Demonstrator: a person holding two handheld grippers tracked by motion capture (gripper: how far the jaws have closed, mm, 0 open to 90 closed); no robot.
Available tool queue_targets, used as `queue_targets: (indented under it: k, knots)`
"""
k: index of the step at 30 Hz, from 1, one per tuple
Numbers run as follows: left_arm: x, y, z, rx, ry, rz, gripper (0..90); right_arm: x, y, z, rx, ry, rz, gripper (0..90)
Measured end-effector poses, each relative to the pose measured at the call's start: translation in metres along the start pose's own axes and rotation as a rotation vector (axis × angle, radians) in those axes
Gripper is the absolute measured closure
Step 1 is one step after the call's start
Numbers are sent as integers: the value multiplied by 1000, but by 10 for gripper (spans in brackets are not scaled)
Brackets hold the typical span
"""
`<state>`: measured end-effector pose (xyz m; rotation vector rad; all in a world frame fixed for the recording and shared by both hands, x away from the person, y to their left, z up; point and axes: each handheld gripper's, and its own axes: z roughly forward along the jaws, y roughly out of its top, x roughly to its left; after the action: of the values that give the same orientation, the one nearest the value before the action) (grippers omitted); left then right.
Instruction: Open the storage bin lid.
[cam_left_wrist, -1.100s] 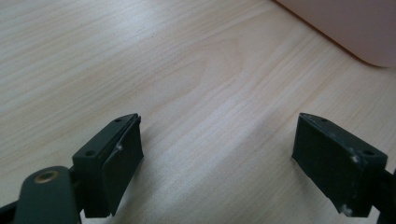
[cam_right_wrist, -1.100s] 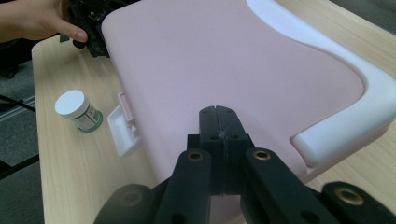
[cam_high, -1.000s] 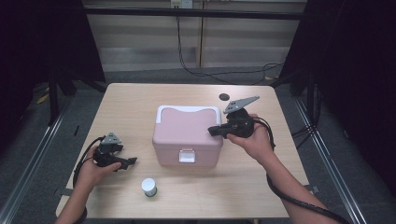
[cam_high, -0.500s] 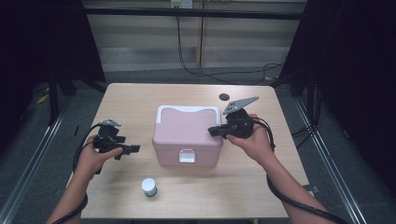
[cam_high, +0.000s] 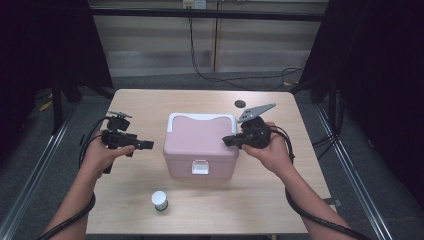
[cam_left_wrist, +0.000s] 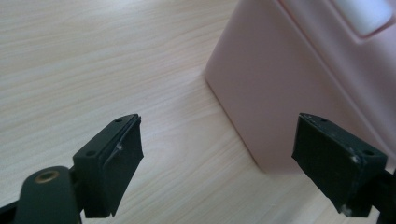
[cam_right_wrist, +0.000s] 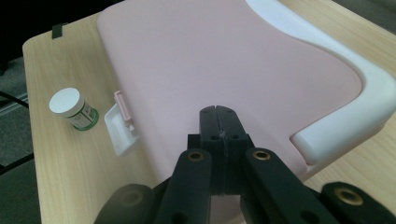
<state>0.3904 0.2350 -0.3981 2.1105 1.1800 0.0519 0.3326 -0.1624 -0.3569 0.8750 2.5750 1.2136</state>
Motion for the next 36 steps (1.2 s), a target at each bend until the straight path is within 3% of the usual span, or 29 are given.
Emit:
queue_targets:
  k: [25, 36]
  knots:
    - [-30, 56, -8, -13, 7, 32, 163, 0, -1, 0, -5, -1, 6, 900]
    - [-45, 72, 7, 11, -2, 43, 164, 0, -1, 0, -4, -1, 7, 900]
